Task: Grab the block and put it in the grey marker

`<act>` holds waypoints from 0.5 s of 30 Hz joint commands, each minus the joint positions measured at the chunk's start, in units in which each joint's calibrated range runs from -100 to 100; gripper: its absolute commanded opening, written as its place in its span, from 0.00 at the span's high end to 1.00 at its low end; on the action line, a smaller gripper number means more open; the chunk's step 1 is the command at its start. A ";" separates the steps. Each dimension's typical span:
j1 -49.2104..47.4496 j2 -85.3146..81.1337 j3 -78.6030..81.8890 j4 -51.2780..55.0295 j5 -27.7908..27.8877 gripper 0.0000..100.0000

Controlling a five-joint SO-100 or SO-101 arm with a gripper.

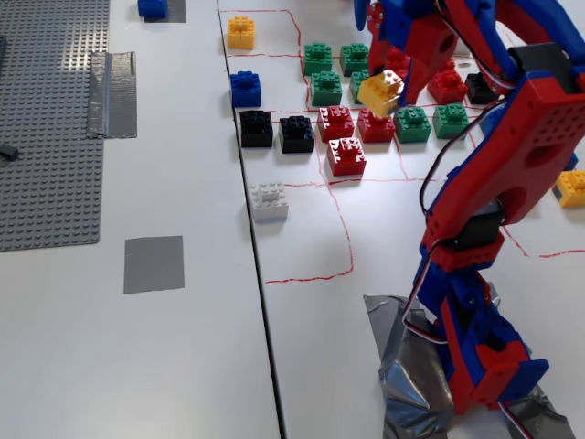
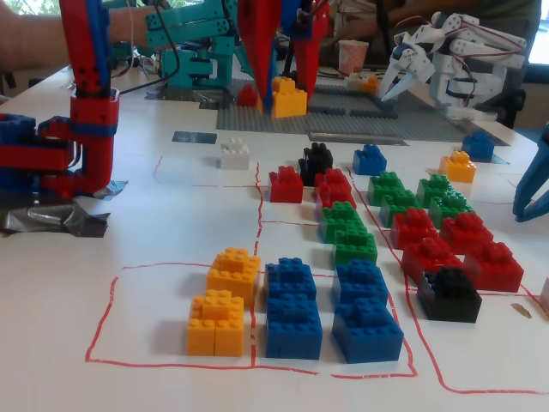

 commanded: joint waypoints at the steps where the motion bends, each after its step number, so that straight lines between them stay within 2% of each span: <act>1: -6.17 -2.26 -6.09 0.71 -2.83 1.00; 15: -27.66 2.20 -5.81 -2.86 -12.26 1.00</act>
